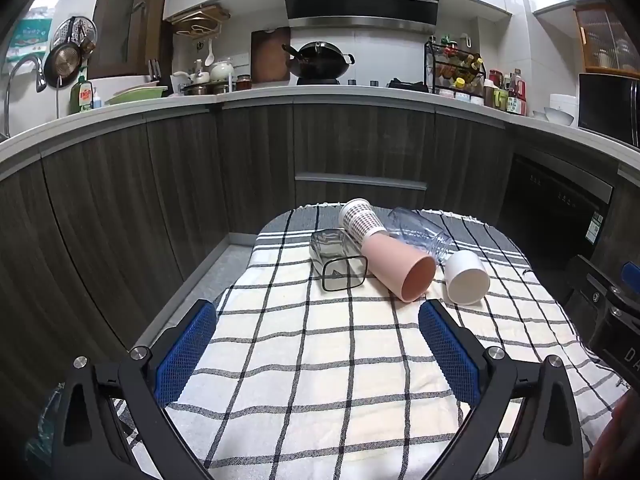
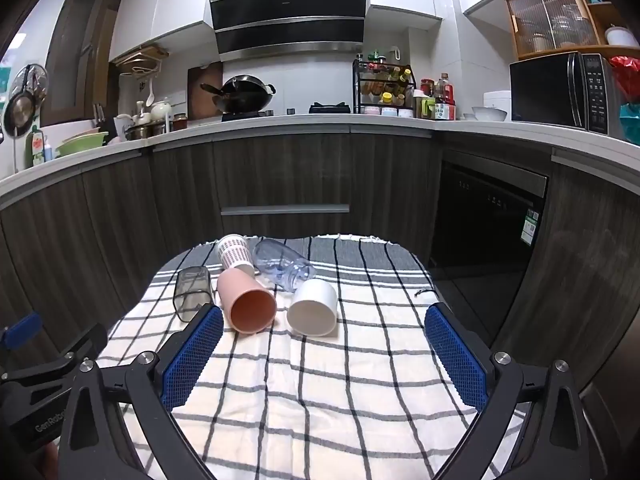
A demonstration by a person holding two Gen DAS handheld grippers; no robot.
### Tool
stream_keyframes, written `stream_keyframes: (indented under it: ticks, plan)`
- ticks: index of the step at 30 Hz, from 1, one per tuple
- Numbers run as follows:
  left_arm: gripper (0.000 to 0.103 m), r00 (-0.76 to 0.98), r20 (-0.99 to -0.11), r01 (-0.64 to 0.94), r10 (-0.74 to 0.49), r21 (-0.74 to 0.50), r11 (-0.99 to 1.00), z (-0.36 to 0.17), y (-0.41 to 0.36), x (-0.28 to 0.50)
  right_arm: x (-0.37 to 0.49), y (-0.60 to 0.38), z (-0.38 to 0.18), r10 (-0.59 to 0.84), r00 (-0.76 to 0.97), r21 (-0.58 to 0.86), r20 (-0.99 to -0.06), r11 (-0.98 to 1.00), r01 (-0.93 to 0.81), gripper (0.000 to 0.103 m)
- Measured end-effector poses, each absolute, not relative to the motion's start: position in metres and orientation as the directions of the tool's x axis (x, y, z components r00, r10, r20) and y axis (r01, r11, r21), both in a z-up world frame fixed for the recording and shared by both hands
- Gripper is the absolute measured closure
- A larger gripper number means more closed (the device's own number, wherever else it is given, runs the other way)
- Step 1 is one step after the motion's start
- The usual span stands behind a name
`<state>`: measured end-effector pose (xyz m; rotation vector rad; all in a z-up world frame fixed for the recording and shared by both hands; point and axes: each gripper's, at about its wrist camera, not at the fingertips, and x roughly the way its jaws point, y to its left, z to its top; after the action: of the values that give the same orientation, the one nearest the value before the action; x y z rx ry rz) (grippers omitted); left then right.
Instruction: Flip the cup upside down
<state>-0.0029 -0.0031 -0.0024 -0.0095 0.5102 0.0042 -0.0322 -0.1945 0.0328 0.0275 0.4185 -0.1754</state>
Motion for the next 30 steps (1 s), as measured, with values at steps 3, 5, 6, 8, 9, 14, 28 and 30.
stream_keyframes:
  ticks: [3,5,6,8,9,14,28,30]
  plan:
    - [0.000,0.868,-0.496,-0.006,0.000,-0.010,1.000,-0.0046,-0.0021,0.0005,-0.0270,-0.1991,0.0337,-0.164,0.897,-0.005,-0.410,0.984,0.178,0.002]
    - [0.000,0.868,-0.497,-0.007,-0.001,-0.013,1.000,-0.0057,-0.0015,0.0013,-0.0308,-0.1981,0.0332,-0.164,0.898,-0.003,-0.409,0.984,0.178,0.002]
    - [0.000,0.868,-0.497,-0.006,-0.001,-0.013,1.000,-0.0059,-0.0012,0.0017,-0.0306,-0.1981,0.0332,-0.163,0.897,-0.004,-0.410,0.984,0.177,0.002]
    - [0.000,0.868,-0.497,-0.005,-0.001,-0.013,1.000,-0.0058,-0.0008,0.0016,-0.0308,-0.1982,0.0330,-0.163,0.897,-0.003,-0.410,0.984,0.177,0.002]
    - [0.000,0.868,-0.496,-0.005,-0.002,-0.014,1.000,-0.0061,-0.0003,0.0017,-0.0312,-0.1978,0.0327,-0.162,0.897,-0.003,-0.410,0.984,0.177,0.002]
    - [0.000,0.868,-0.496,-0.007,0.000,-0.014,1.000,-0.0061,-0.0005,0.0012,-0.0317,-0.1973,0.0332,-0.163,0.896,-0.003,-0.412,0.984,0.177,0.002]
    - [0.000,0.867,-0.499,-0.004,-0.003,-0.012,1.000,-0.0076,-0.0021,0.0018,-0.0320,-0.1975,0.0317,-0.161,0.896,0.000,-0.414,0.984,0.177,0.002]
    - [0.000,0.866,-0.499,-0.004,-0.003,-0.012,1.000,-0.0089,-0.0020,0.0023,-0.0323,-0.1976,0.0322,-0.162,0.896,0.001,-0.413,0.984,0.178,0.002]
